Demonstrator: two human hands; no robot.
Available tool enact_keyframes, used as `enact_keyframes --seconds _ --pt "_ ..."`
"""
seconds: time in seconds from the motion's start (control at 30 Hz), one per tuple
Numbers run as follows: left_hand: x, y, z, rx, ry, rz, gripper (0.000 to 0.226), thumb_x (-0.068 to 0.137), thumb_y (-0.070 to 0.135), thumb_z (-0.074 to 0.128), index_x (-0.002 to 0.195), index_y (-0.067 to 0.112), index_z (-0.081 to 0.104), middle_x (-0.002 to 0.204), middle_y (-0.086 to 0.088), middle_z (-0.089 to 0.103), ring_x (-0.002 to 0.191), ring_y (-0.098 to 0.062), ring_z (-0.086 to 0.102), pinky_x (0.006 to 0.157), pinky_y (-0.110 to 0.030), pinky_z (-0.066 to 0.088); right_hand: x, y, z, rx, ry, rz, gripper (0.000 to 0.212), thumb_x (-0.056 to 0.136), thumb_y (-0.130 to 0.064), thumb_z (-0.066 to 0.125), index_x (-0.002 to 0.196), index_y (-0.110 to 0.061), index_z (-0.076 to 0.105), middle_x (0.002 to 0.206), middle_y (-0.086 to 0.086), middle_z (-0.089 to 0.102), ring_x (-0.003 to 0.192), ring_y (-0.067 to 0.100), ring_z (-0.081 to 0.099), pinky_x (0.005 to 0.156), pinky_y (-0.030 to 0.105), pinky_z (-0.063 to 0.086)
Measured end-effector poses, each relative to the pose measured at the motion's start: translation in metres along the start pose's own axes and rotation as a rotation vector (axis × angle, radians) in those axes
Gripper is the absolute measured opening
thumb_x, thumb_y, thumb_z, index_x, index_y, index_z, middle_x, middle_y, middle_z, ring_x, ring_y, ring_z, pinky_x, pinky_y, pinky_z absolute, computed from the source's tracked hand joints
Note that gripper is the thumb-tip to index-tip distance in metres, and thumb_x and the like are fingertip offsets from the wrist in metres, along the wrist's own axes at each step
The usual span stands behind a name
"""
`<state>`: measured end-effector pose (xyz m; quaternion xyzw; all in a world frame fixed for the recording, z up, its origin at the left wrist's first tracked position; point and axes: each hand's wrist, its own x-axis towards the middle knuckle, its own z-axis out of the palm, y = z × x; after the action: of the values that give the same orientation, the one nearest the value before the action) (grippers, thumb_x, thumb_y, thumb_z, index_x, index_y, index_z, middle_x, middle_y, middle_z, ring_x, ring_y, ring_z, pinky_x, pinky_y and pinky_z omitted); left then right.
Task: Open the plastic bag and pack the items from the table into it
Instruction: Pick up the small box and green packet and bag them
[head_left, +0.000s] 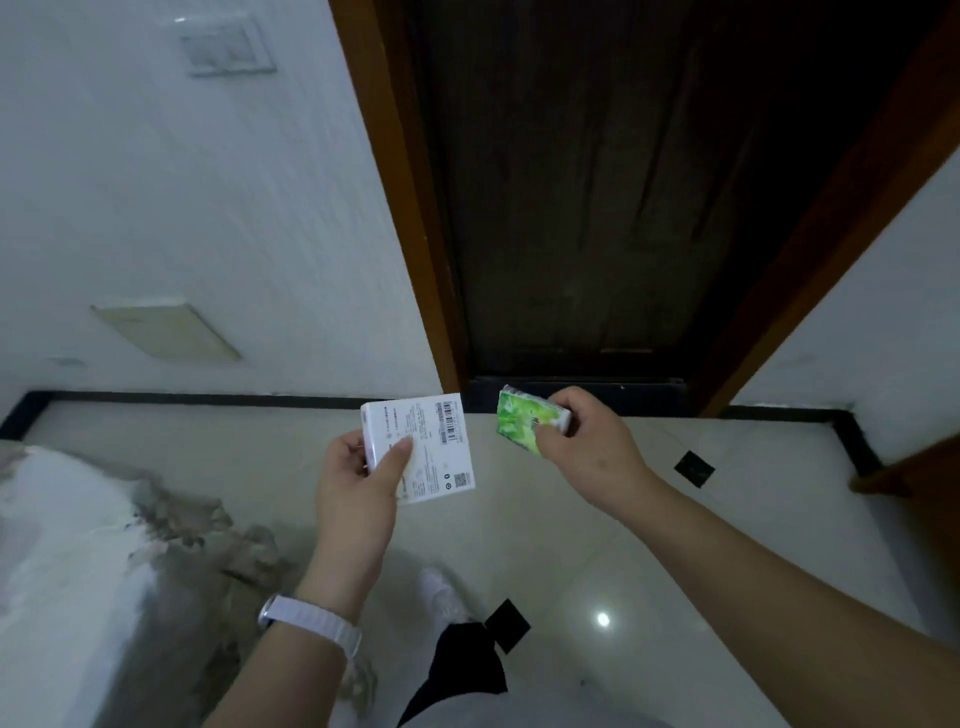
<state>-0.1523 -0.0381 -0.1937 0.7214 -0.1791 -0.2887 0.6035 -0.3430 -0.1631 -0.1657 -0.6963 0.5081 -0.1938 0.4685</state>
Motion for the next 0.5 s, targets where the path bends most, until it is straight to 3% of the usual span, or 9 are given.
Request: enact_keyframes --seconds 0.07,0.17,0.33,0.5 --pt "0.031 0.000 -0.015 -0.033 0.039 -0.007 0.016 0.090 0.015 0.071 0.100 0.016 0.058 0.098 0.000 0.074 0.083 -0.012 0.074 0.063 -0.022 0.056 0.026 -0.021 0.024 -0.059 -0.053 -0.047 0.006 0.090 -0.022 0.061 0.093 -0.026 0.057 0.078 -0.009 0.057 0.067 0.009 0.053 0.052 0.022 0.039" --pt "0.085 0.007 -0.040 -0.102 0.063 -0.033 0.015 0.090 0.014 0.070 0.099 0.018 0.059 0.099 0.000 0.075 0.084 -0.012 0.074 0.064 -0.025 0.056 0.072 -0.058 0.061 -0.102 -0.096 -0.077 0.006 0.091 -0.023 0.061 0.094 -0.026 0.058 0.083 -0.006 0.060 0.075 0.014 0.058 0.060 0.031 0.046" --pt "0.169 0.033 -0.096 -0.187 0.148 -0.028 0.020 0.090 0.015 0.071 0.105 0.015 0.059 0.102 -0.002 0.075 0.089 -0.018 0.074 0.076 -0.038 0.059 0.148 -0.138 0.126 -0.126 -0.149 -0.198 0.006 0.092 -0.019 0.063 0.095 -0.022 0.059 0.084 -0.002 0.060 0.073 0.013 0.058 0.057 0.026 0.045" --pt "0.216 0.048 -0.160 -0.239 0.319 -0.001 0.018 0.090 0.013 0.070 0.103 0.017 0.060 0.099 0.001 0.074 0.086 -0.013 0.073 0.072 -0.028 0.057 0.200 -0.196 0.203 -0.125 -0.239 -0.268 0.005 0.090 -0.022 0.065 0.092 -0.024 0.061 0.085 0.005 0.063 0.075 0.019 0.059 0.062 0.034 0.048"
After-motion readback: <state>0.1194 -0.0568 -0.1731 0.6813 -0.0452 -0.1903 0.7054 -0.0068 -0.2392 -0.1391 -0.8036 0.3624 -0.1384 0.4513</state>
